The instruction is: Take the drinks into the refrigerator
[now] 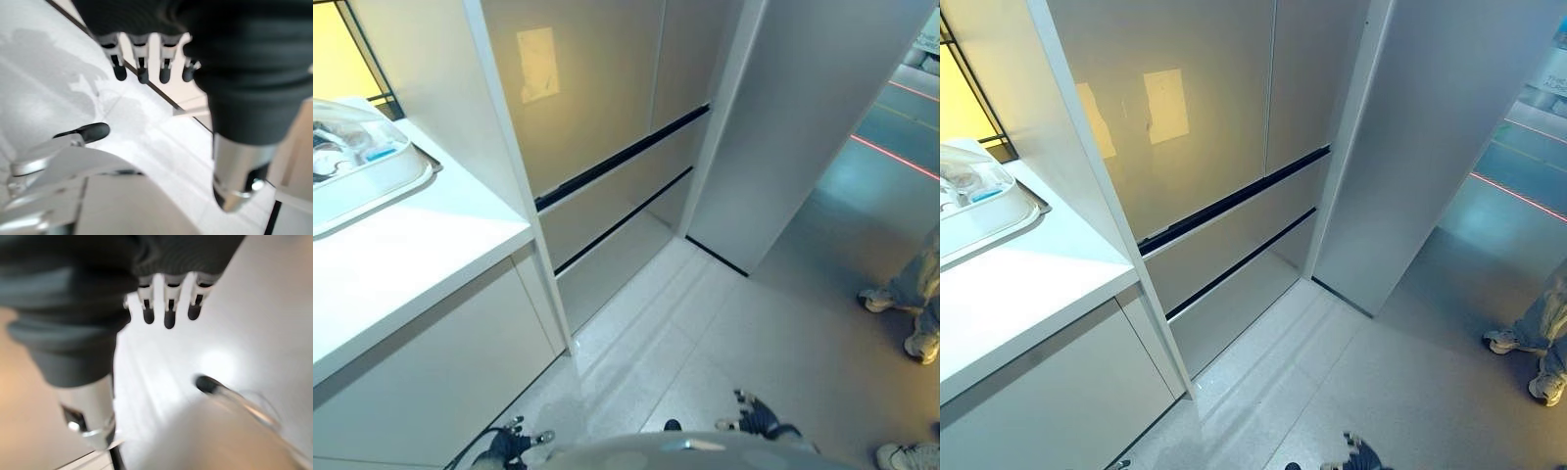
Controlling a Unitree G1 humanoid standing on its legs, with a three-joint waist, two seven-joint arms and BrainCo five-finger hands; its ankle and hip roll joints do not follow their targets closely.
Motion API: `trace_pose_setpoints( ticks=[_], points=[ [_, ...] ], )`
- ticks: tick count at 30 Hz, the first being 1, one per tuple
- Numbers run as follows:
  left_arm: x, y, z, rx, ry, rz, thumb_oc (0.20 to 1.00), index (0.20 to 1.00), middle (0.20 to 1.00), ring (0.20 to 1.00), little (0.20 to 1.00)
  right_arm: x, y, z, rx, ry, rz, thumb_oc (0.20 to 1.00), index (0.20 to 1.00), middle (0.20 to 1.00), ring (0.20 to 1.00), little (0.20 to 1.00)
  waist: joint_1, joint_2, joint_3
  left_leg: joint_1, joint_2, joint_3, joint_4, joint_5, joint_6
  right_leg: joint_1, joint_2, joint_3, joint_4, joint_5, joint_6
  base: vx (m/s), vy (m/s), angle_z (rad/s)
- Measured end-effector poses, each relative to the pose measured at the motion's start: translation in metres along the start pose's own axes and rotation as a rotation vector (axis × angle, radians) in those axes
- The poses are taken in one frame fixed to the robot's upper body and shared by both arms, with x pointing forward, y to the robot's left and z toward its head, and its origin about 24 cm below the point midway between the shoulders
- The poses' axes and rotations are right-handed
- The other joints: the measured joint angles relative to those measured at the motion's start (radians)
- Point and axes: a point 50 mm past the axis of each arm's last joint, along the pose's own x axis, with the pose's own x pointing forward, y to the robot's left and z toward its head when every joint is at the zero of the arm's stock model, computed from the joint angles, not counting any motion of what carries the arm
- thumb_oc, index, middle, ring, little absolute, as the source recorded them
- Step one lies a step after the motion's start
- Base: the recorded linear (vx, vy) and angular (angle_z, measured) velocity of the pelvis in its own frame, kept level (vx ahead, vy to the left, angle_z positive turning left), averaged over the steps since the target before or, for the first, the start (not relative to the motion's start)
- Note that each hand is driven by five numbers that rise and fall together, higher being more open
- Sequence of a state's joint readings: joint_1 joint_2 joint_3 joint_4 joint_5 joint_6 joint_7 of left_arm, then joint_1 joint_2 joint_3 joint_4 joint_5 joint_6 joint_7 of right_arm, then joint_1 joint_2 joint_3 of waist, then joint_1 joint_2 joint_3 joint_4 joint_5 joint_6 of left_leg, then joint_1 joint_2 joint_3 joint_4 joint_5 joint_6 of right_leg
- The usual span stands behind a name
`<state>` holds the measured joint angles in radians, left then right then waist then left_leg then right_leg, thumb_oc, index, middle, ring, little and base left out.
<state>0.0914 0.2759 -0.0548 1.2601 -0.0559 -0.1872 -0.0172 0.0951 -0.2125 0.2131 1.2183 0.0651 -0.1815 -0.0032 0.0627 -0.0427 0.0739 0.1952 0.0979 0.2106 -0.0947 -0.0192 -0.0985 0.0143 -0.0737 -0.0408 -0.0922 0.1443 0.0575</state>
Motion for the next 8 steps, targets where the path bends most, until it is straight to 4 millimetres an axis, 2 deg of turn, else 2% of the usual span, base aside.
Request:
trace_pose_setpoints(
  ticks=[3, 8],
  points=[
    [0.0004, 0.0006, 0.0009, -0.017, 0.002, 0.007, 1.0, 1.0, 1.0, 1.0, 1.0, -0.0004, 0.0029, -0.0082, 0.168, 0.051, -0.026, 1.0, 1.0, 1.0, 1.0, 1.0, -0.002, 0.002, -0.01, 0.0, 0.0, -0.007, 0.0, 0.0, 0.001, 0.001, -0.001, -0.007, -0.001, -0.004, -0.002, 0.02, 0.009, 0.05],
    [0.0003, -0.0013, -0.0001, -0.045, 0.005, 0.008, 1.0, 1.0, 1.0, 1.0, 1.0, 0.0003, 0.0059, -0.0057, 0.163, 0.048, -0.014, 1.0, 1.0, 1.0, 1.0, 1.0, 0.002, -0.004, -0.022, -0.002, 0.0, -0.014, 0.0, 0.001, 0.001, 0.003, -0.001, -0.014, -0.001, -0.005, -0.003, 0.0, 0.006, 0.04]
  ],
)
